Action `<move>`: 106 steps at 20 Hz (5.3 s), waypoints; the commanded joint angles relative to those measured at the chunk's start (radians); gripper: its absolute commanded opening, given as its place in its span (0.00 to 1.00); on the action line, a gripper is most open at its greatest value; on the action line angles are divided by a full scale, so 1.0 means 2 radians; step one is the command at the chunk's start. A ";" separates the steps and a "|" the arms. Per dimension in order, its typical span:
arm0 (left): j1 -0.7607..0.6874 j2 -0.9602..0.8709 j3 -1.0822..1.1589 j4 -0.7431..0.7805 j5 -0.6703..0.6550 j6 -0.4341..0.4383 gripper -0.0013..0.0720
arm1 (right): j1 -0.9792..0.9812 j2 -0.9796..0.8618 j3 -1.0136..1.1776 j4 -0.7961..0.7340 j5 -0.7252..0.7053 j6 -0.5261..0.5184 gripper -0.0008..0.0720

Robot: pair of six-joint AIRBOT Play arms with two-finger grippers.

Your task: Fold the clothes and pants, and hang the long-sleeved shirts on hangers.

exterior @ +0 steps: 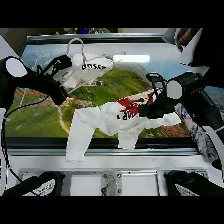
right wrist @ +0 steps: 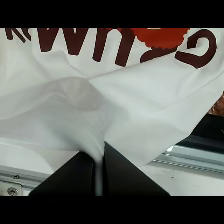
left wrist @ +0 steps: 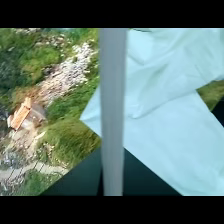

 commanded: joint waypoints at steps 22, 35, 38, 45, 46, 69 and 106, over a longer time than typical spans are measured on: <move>0.125 0.004 -0.107 -0.119 -0.164 0.270 0.04 | 0.000 0.000 0.000 0.000 0.004 0.000 0.05; 0.112 0.022 -0.166 -0.120 -0.160 0.287 0.04 | -0.016 0.001 0.002 0.012 0.005 0.019 0.05; 0.104 0.040 -0.176 -0.122 -0.156 0.288 0.04 | -0.024 0.001 0.002 0.017 0.005 0.025 0.05; 0.069 0.061 -0.250 -0.119 -0.120 0.296 0.04 | -0.025 0.001 0.002 0.021 0.003 0.025 0.05; 0.065 0.061 -0.253 -0.119 -0.112 0.296 0.04 | -0.025 0.002 0.002 0.021 0.004 0.025 0.05; 0.051 0.015 -0.255 -0.163 -0.022 0.335 0.04 | -0.024 0.031 0.043 0.044 0.001 0.025 0.05; -0.007 0.015 -0.255 -0.163 0.024 0.324 0.04 | 0.100 0.025 0.068 0.158 -0.205 0.014 0.05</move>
